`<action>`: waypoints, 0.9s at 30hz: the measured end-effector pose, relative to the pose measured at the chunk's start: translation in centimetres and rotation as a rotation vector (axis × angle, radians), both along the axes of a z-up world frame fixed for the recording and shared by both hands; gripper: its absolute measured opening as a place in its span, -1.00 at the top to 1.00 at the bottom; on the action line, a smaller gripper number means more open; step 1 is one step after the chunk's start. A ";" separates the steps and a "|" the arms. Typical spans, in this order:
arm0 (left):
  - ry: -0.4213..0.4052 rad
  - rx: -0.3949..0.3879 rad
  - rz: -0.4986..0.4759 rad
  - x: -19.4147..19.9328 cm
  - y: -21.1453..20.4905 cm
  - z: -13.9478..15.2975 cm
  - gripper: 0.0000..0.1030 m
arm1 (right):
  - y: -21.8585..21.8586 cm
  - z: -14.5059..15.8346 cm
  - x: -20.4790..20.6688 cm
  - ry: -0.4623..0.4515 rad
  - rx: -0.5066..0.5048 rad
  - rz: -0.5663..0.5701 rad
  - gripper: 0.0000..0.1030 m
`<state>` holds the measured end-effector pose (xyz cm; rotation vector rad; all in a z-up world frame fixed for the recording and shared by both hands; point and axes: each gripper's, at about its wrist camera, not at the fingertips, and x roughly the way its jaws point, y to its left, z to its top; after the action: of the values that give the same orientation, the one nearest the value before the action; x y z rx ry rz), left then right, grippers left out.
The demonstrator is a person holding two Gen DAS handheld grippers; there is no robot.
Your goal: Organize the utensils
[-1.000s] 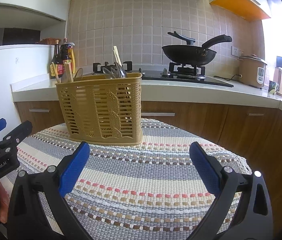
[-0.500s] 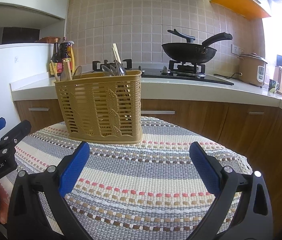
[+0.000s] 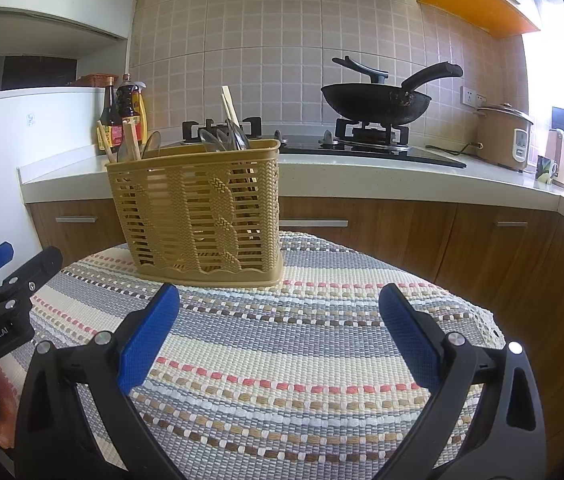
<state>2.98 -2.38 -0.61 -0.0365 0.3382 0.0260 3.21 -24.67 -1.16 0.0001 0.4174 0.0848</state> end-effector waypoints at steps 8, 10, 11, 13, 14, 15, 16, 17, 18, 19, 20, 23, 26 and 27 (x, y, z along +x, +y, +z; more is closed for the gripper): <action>0.001 -0.003 0.007 0.0 0.1 0.0 -0.85 | -0.1 0.0 0.0 0.002 0.002 -0.008 -0.85; 0.000 -0.003 0.006 0.0 0.1 0.0 -0.85 | -0.1 0.0 0.0 0.002 0.003 -0.007 -0.85; 0.000 -0.003 0.006 0.0 0.1 0.0 -0.85 | -0.1 0.0 0.0 0.002 0.002 -0.007 -0.85; -0.002 -0.001 0.006 -0.1 0.1 0.0 -0.85 | -0.1 0.0 0.0 0.001 0.002 -0.008 -0.85; -0.002 0.000 0.006 -0.1 0.1 0.0 -0.85 | -0.1 0.0 0.0 0.001 0.003 -0.008 -0.85; -0.002 0.002 0.007 -0.1 0.1 0.0 -0.85 | -0.1 0.0 0.0 0.002 0.004 -0.009 -0.85; -0.003 0.005 0.008 -0.2 0.1 0.0 -0.85 | -0.1 0.0 0.1 0.004 0.005 -0.011 -0.85; -0.004 0.006 0.008 -0.2 0.0 0.0 -0.85 | -0.1 0.0 0.1 0.005 0.007 -0.012 -0.85; -0.005 0.007 0.009 -0.2 0.0 0.0 -0.85 | -0.2 0.0 0.1 0.006 0.008 -0.012 -0.85; -0.005 0.008 0.009 -0.2 0.0 0.0 -0.85 | -0.1 0.0 0.1 0.006 0.008 -0.014 -0.85; -0.005 0.008 0.009 -0.2 -0.1 0.1 -0.85 | -0.1 0.0 0.1 0.006 0.007 -0.014 -0.85; -0.004 0.006 0.012 -0.2 -0.1 0.1 -0.85 | -0.1 0.0 0.0 0.006 0.006 -0.014 -0.85; -0.003 0.006 0.012 -0.3 0.0 0.1 -0.85 | -0.1 0.0 0.0 0.004 0.005 -0.014 -0.85; -0.004 0.006 0.011 -0.3 0.0 0.1 -0.85 | -0.1 0.0 0.1 0.004 0.004 -0.013 -0.85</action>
<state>2.70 -2.42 -0.53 -0.0325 0.3340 0.0383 3.26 -24.80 -1.17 0.0074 0.4216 0.0730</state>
